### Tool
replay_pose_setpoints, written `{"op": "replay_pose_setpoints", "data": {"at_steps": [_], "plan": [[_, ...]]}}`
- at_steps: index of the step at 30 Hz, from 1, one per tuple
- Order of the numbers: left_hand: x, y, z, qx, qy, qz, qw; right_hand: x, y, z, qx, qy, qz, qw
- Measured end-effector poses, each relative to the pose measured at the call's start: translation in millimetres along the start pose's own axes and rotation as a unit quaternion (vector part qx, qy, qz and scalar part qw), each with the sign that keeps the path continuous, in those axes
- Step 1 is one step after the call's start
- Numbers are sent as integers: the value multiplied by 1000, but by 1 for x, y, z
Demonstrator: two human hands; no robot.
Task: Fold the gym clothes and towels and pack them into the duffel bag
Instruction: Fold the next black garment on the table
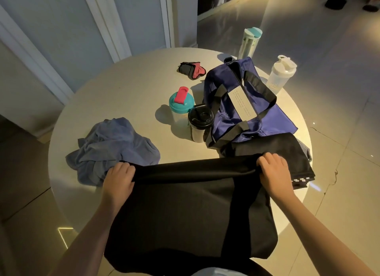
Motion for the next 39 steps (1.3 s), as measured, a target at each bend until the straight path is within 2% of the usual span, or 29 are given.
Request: {"op": "replay_pose_setpoints", "data": {"at_steps": [4,7,13,20,24,28,31,39], "plan": [[9,7,-23,-9,30,16,999,-6,-1,-26,-8,-28,-39,999],[15,16,-38,-38,32,29,998,-9,6,-46,-57,-34,-73,995],[13,31,-66,-70,-3,5,998,-14,7,-75,-154,23,-101,983],[12,36,-52,-57,-48,30,997,-16,2,-56,-106,86,-102,985],[9,35,-37,-111,-119,11,987,-13,8,-44,-120,99,-106,982],[5,39,-22,-148,-90,32,984,-10,18,-39,-151,81,-117,978],[2,42,-13,-181,-69,65,979,-9,18,-36,-144,78,-140,977],[7,30,0,-163,-51,90,981,-6,13,-28,-130,40,-108,985]]}}
Point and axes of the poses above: each hand's wrist, its own z-axis towards the middle knuckle, its own y-axis out of the palm, x = y × z, the point moved 5 cm from there along z, towards the middle knuckle, and after that the axes turned 13 degrees about x, right-handed, at the moved point
